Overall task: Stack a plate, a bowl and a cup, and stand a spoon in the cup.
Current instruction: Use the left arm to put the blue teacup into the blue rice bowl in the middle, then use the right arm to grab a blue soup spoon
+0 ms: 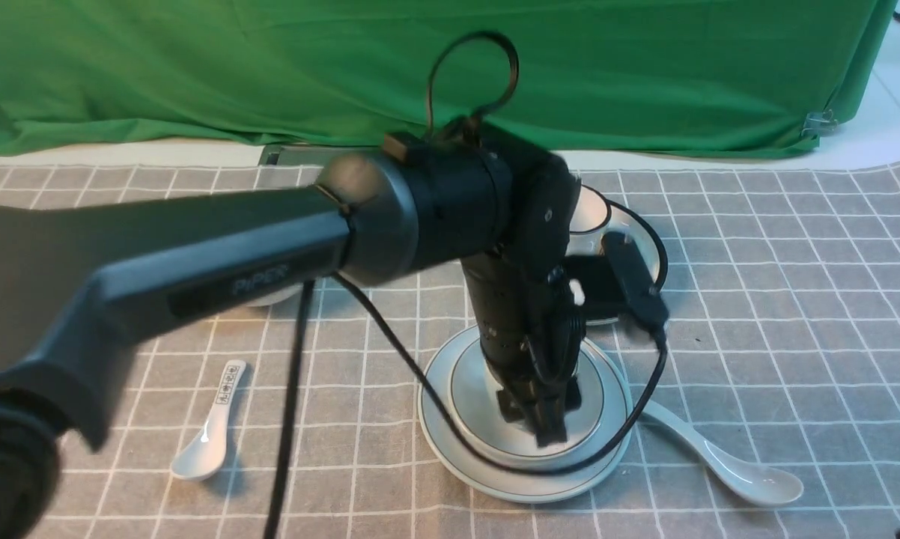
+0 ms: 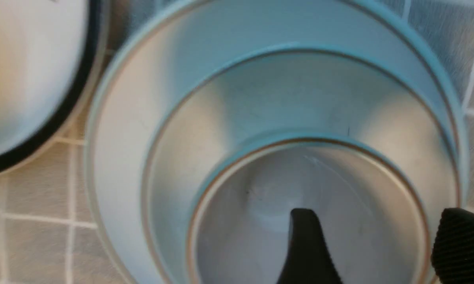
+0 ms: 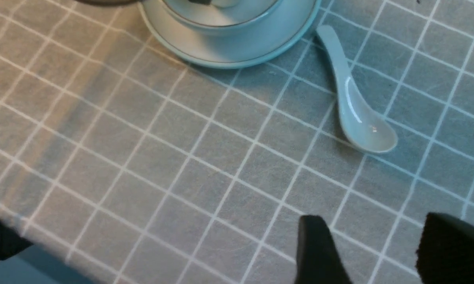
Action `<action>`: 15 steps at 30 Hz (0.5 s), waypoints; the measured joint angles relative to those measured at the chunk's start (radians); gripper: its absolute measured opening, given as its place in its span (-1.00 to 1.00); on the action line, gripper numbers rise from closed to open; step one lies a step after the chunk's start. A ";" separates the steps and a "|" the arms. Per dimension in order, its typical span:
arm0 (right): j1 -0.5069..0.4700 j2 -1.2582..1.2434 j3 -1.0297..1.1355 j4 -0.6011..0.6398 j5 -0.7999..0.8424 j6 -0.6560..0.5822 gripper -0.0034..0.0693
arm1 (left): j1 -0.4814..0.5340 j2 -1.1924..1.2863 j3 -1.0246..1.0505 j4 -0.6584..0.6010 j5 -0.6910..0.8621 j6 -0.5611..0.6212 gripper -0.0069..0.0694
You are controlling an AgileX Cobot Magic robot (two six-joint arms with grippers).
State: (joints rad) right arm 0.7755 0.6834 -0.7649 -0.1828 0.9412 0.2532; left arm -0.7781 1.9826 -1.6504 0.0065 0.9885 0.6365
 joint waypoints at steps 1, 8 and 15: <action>0.000 0.031 -0.012 -0.019 0.000 -0.002 0.13 | 0.000 -0.025 -0.016 -0.007 0.000 -0.034 0.32; -0.017 0.346 -0.114 -0.070 -0.005 -0.138 0.08 | 0.000 -0.299 -0.054 -0.074 0.028 -0.199 0.02; -0.249 0.719 -0.218 0.100 -0.041 -0.453 0.08 | 0.000 -0.713 0.248 -0.211 -0.093 -0.198 -0.75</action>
State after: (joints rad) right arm 0.5262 1.4029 -0.9831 -0.0826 0.8997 -0.1999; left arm -0.7781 1.2697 -1.4028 -0.2049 0.8952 0.4382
